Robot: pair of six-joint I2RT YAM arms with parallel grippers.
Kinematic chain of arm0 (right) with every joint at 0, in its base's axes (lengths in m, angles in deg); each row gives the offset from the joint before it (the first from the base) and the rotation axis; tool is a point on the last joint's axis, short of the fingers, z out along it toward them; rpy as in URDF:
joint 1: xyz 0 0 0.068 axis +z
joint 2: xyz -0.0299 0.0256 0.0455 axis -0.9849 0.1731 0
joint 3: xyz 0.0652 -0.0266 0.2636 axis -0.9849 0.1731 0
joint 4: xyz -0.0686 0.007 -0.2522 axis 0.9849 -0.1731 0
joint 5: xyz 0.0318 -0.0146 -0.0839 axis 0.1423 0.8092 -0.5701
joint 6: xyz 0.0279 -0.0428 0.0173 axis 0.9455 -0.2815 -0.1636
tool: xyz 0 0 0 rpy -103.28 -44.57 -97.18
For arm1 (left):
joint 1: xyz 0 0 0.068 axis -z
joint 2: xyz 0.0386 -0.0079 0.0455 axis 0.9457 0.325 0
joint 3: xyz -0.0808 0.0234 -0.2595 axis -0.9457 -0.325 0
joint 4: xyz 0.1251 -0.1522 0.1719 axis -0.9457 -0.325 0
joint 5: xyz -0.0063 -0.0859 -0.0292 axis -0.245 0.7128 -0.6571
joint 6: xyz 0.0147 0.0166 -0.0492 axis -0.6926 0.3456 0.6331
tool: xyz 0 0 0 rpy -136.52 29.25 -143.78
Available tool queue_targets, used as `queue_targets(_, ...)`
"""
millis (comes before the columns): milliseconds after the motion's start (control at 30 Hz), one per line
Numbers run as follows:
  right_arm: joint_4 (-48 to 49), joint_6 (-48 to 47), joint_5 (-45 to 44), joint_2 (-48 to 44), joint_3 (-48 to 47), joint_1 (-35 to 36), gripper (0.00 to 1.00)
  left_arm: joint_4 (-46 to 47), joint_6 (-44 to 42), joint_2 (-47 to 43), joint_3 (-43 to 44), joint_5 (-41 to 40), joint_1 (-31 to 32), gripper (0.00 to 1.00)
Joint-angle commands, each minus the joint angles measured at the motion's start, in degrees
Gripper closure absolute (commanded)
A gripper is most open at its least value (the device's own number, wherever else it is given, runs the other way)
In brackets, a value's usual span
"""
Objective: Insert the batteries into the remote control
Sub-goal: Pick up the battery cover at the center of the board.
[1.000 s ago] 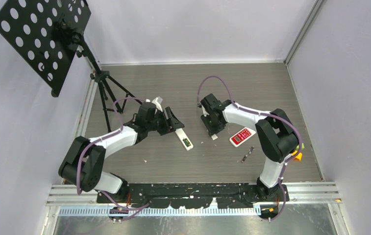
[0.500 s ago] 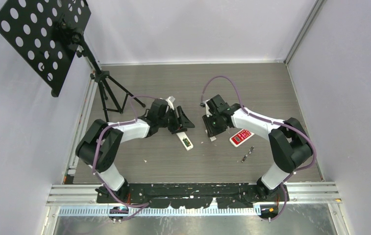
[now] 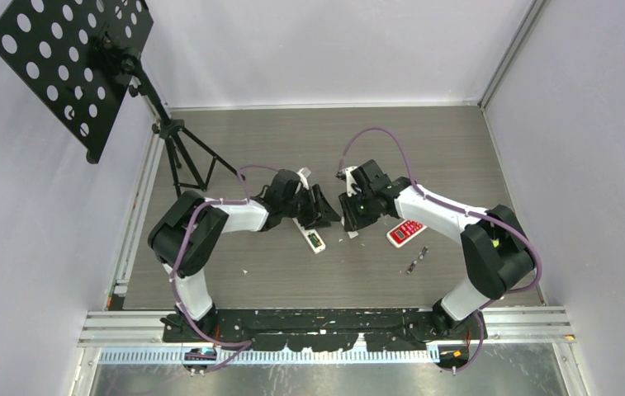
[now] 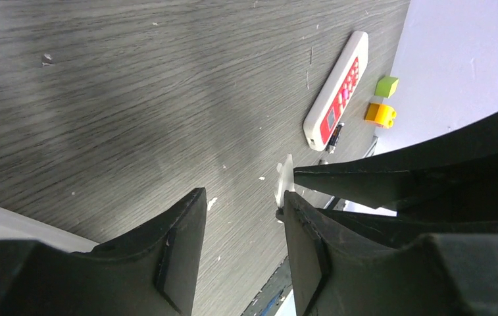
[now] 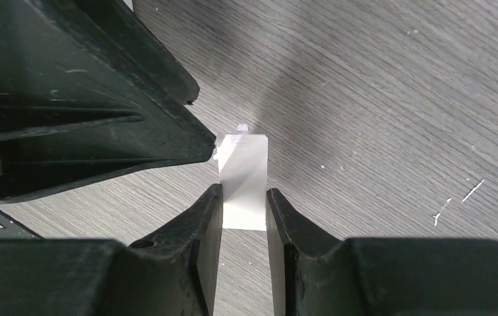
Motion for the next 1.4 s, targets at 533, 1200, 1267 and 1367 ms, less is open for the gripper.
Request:
queue_targets(533, 3.5, 1.8, 2.8, -2.3, -0.4, -0.1, 0.66, 9.2, 6.6, 3.1, 1.9, 3.7, 0.7, 0.62)
queue_targets(1200, 4.2, 5.2, 2.7, -4.3, 2.2, -0.8, 0.39, 10.5, 6.0, 2.3, 1.6, 4.2, 1.4, 1.00)
queue_targets(1267, 5.0, 8.1, 2.7, -7.3, 3.8, -1.4, 0.33, 10.2, 5.6, 1.8, 1.7, 4.0, 1.1, 1.00)
queue_targets(1367, 7.3, 15.6, 2.0, -13.7, 7.0, -3.0, 0.28, 10.3, 5.6, 0.1, 1.2, 3.6, 0.7, 1.00)
